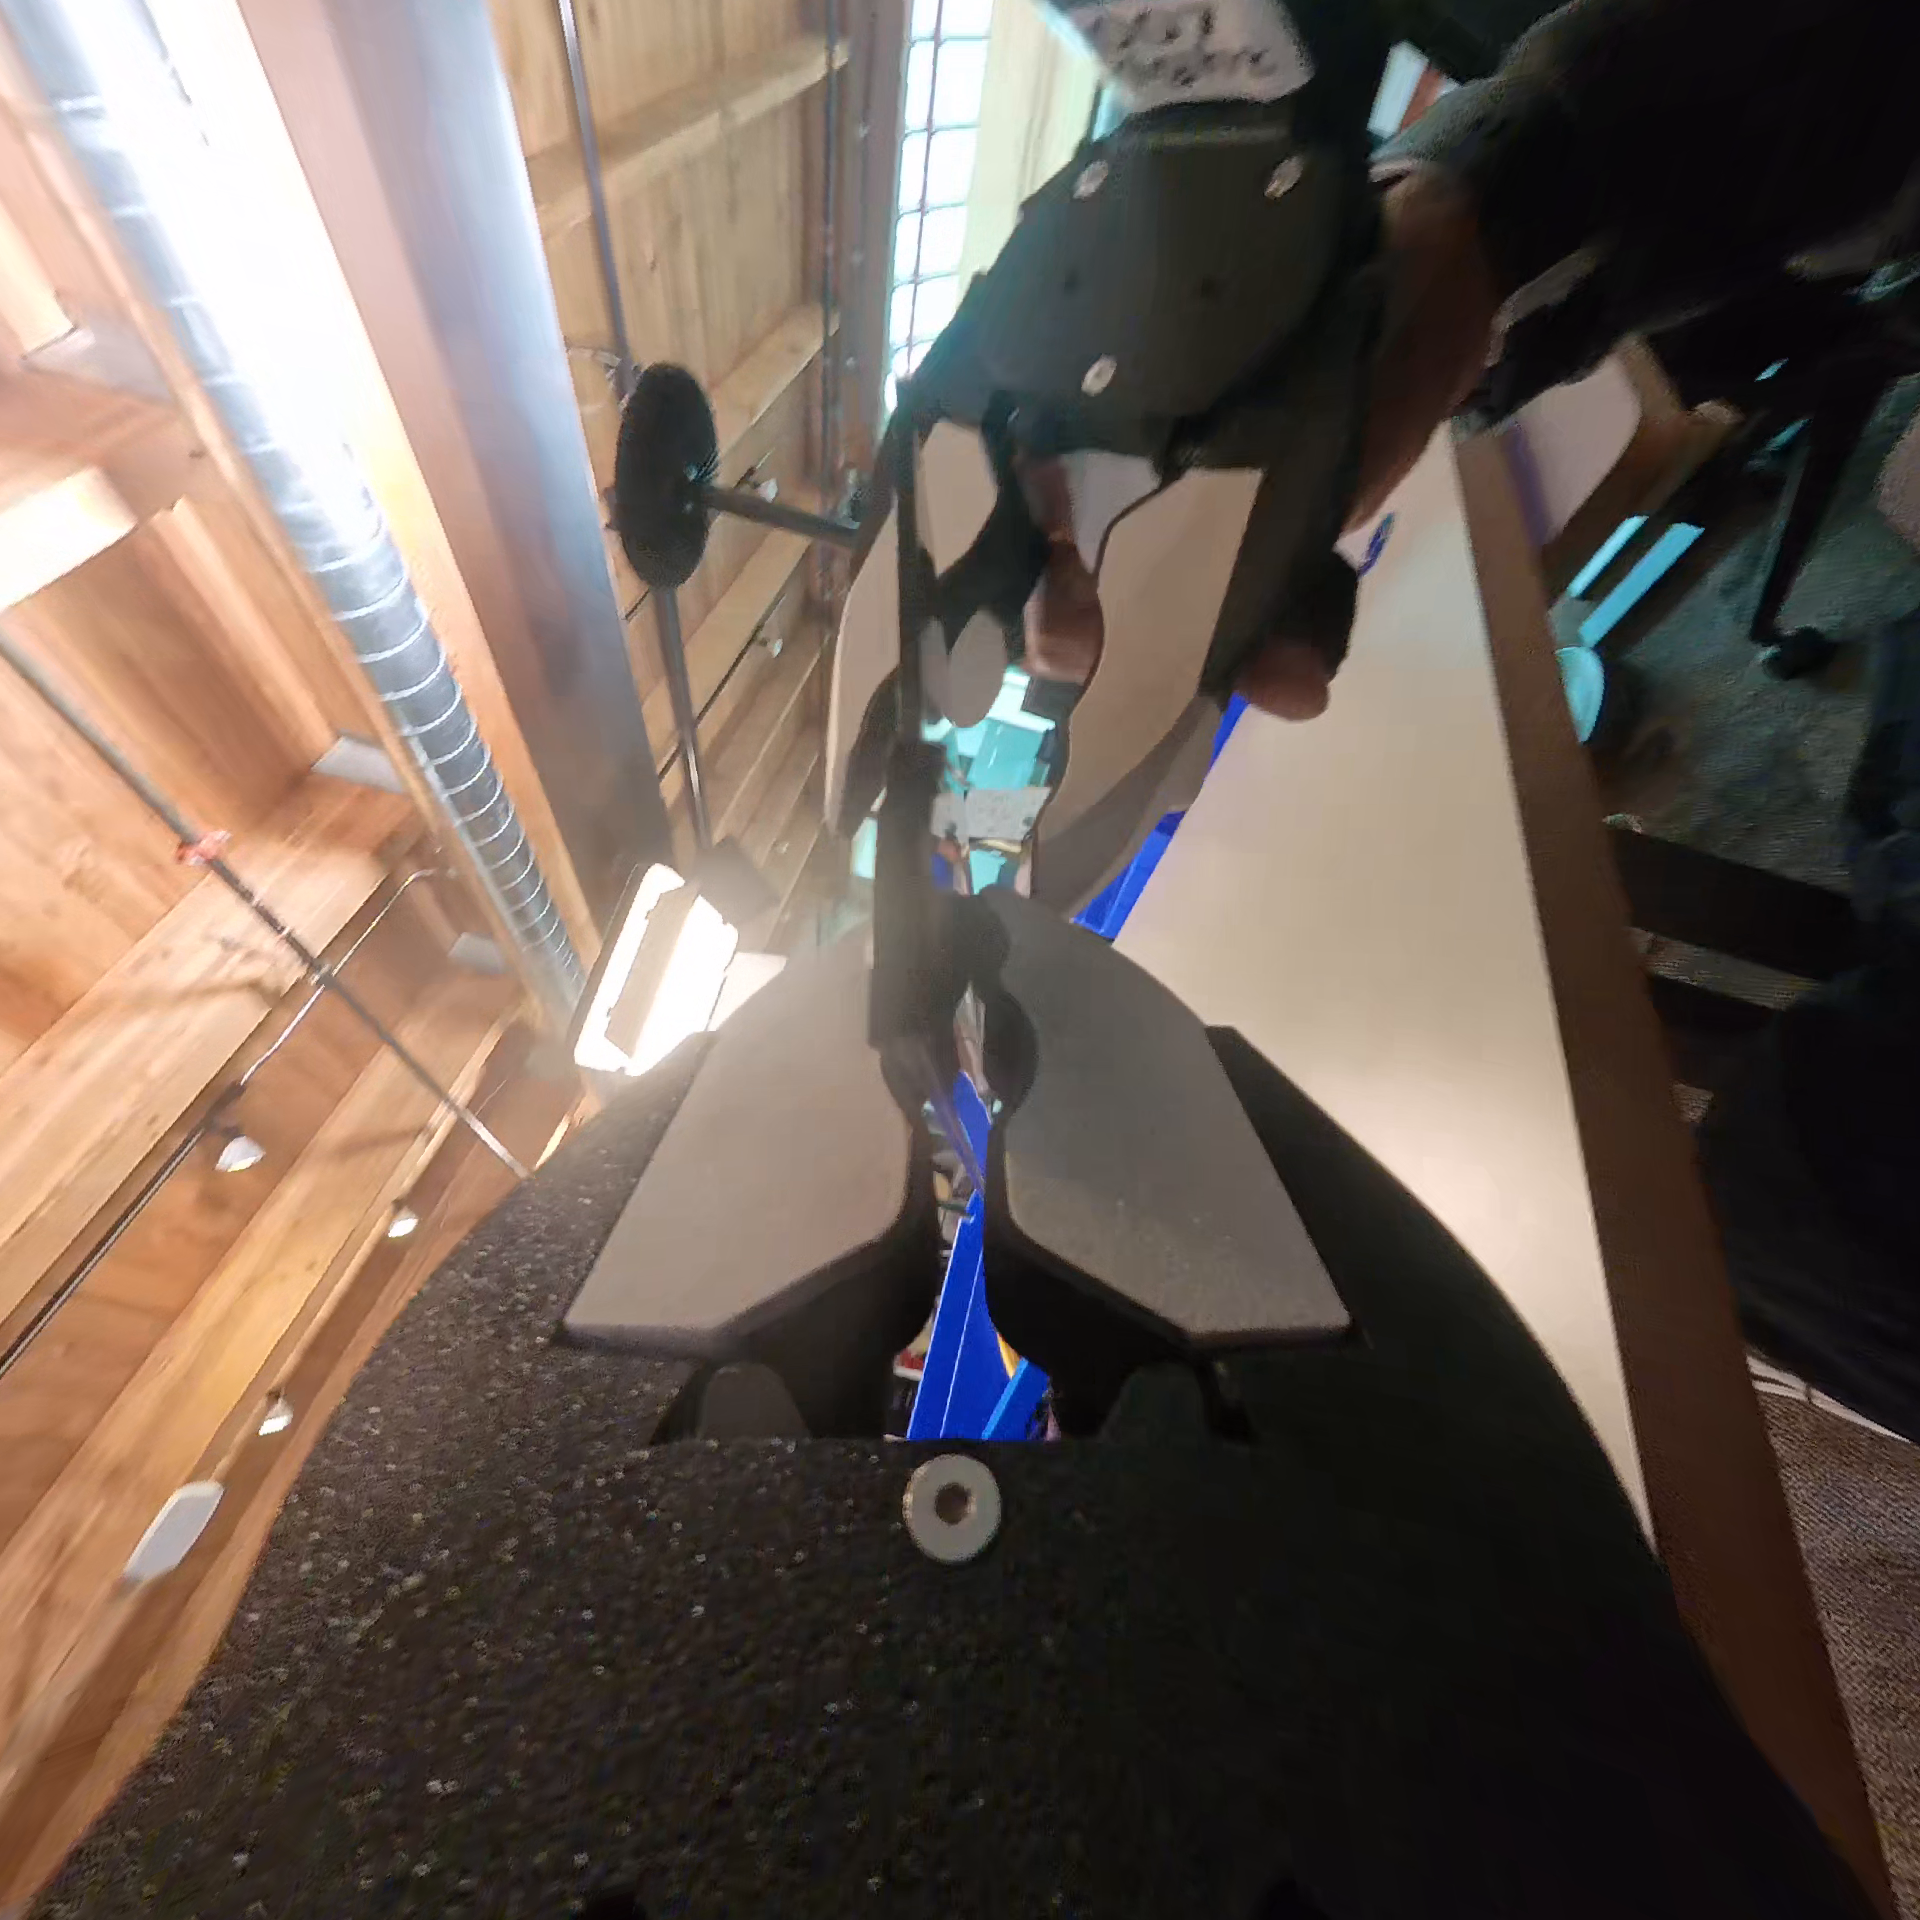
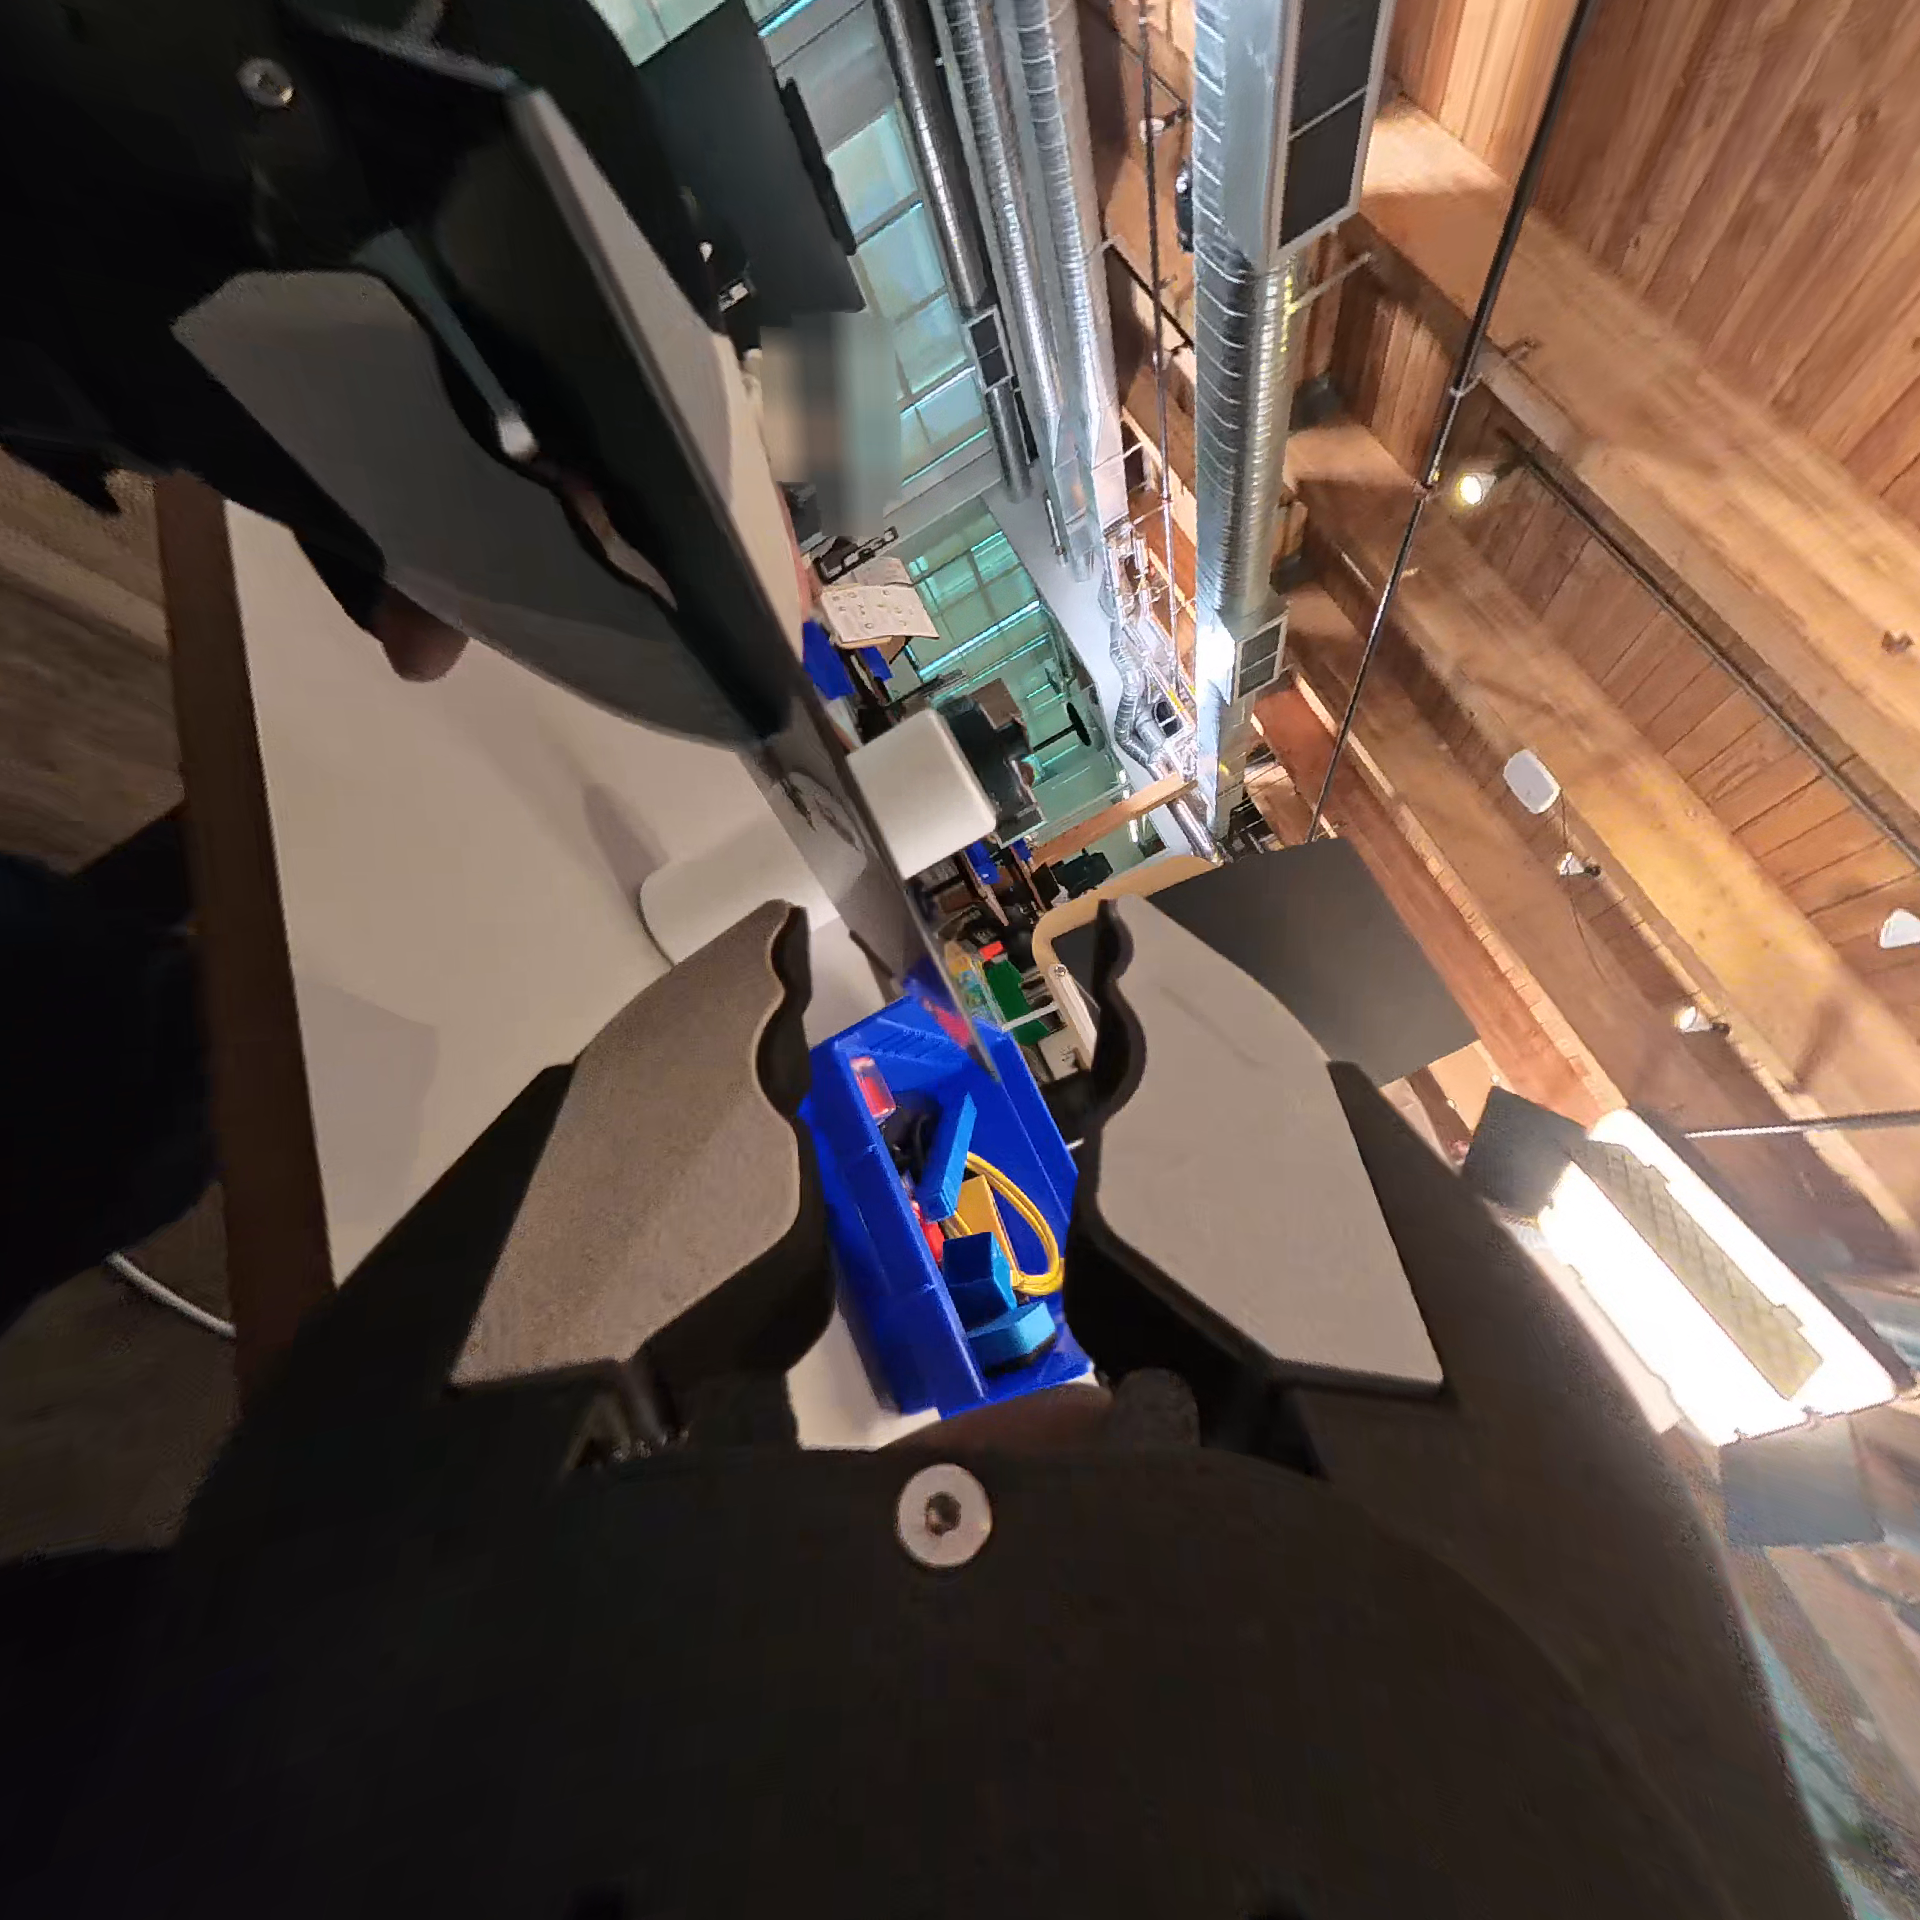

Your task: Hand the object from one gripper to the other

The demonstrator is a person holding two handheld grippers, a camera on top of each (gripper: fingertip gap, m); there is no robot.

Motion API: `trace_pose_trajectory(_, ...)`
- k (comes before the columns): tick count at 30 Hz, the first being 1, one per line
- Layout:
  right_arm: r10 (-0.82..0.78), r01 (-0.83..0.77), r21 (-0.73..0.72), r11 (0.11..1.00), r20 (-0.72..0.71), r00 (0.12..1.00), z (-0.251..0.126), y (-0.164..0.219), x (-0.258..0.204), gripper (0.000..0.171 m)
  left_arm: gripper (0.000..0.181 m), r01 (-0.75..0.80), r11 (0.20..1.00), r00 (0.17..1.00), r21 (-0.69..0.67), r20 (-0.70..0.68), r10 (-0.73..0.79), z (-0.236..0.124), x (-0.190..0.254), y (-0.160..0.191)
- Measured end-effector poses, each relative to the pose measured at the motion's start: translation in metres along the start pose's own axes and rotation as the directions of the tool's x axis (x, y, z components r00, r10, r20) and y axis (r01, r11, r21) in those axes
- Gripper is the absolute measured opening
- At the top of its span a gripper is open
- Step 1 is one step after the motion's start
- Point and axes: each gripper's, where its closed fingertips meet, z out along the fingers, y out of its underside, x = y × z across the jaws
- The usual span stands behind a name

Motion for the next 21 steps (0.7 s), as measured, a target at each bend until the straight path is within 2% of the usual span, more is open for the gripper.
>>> trace_pose_trajectory(3,-0.042,0.046,-0.033,0.998,0.092,0.995,0.002,0.004,-0.018,0.055,0.002,-0.041,0.999,0.997,0.035,-0.071,0.044,-0.001,0.011,-0.012)
trace_pose_trajectory(5,-0.005,0.022,-0.085,0.996,0.191,0.982,0.005,0.014,-0.035,0.053,0.002,-0.031,0.998,0.994,0.062,-0.106,0.038,-0.002,0.016,-0.02)
trace_pose_trajectory(6,0.023,0.003,-0.119,0.993,0.218,0.976,0.007,0.02,-0.04,0.049,0.002,-0.009,0.996,0.992,0.084,-0.123,0.02,-0.003,0.018,-0.024)
trace_pose_trajectory(7,0.049,-0.018,-0.138,0.99,0.221,0.974,0.009,0.024,-0.042,0.037,0.002,0.029,0.994,0.989,0.103,-0.145,-0.014,-0.004,0.019,-0.028)
trace_pose_trajectory(8,0.091,-0.06,-0.141,0.988,0.225,0.97,0.011,0.026,-0.042,0.016,0.004,0.091,0.99,0.984,0.108,-0.165,-0.072,-0.004,0.019,-0.029)
trace_pose_trajectory(9,0.164,-0.133,-0.139,0.981,0.242,0.956,0.012,0.026,-0.043,0.014,0.008,0.161,0.981,0.977,0.105,-0.16,-0.144,-0.003,0.015,-0.027)
trace_pose_trajectory(11,0.344,-0.311,-0.155,0.938,0.288,0.894,0.013,0.027,-0.046,0.008,0.034,0.3,0.946,0.954,0.12,-0.064,-0.294,-0.003,-0.007,-0.019)
trace_pose_trajectory(13,0.535,-0.503,-0.182,0.845,0.334,0.776,0.015,0.025,-0.048,0.003,0.051,0.483,0.867,0.875,0.122,-0.023,-0.484,-0.003,-0.024,-0.003)
trace_pose_trajectory(15,0.734,-0.715,-0.227,0.661,0.394,0.554,0.015,0.018,-0.05,0.002,0.058,0.657,0.745,0.754,0.117,-0.072,-0.653,-0.005,-0.027,0.009)
trace_pose_trajectory(17,0.843,-0.843,-0.283,0.457,0.441,0.309,0.016,0.011,-0.05,0.002,0.06,0.765,0.634,0.644,0.112,-0.115,-0.757,-0.007,-0.027,0.018)
trace_pose_trajectory(18,0.866,-0.865,-0.327,0.38,0.454,0.209,0.016,0.01,-0.053,0.002,0.06,0.775,0.62,0.63,0.122,-0.093,-0.771,-0.008,-0.031,0.024)
trace_pose_trajectory(19,0.877,-0.87,-0.375,0.321,0.464,0.124,0.015,0.009,-0.058,0.002,0.06,0.755,0.641,0.652,0.139,-0.055,-0.756,-0.011,-0.035,0.028)
trace_pose_trajectory(21,0.882,-0.874,-0.433,0.22,0.472,-0.012,0.013,0.007,-0.064,0.001,0.058,0.645,0.75,0.755,0.145,0.026,-0.655,-0.017,-0.04,0.033)
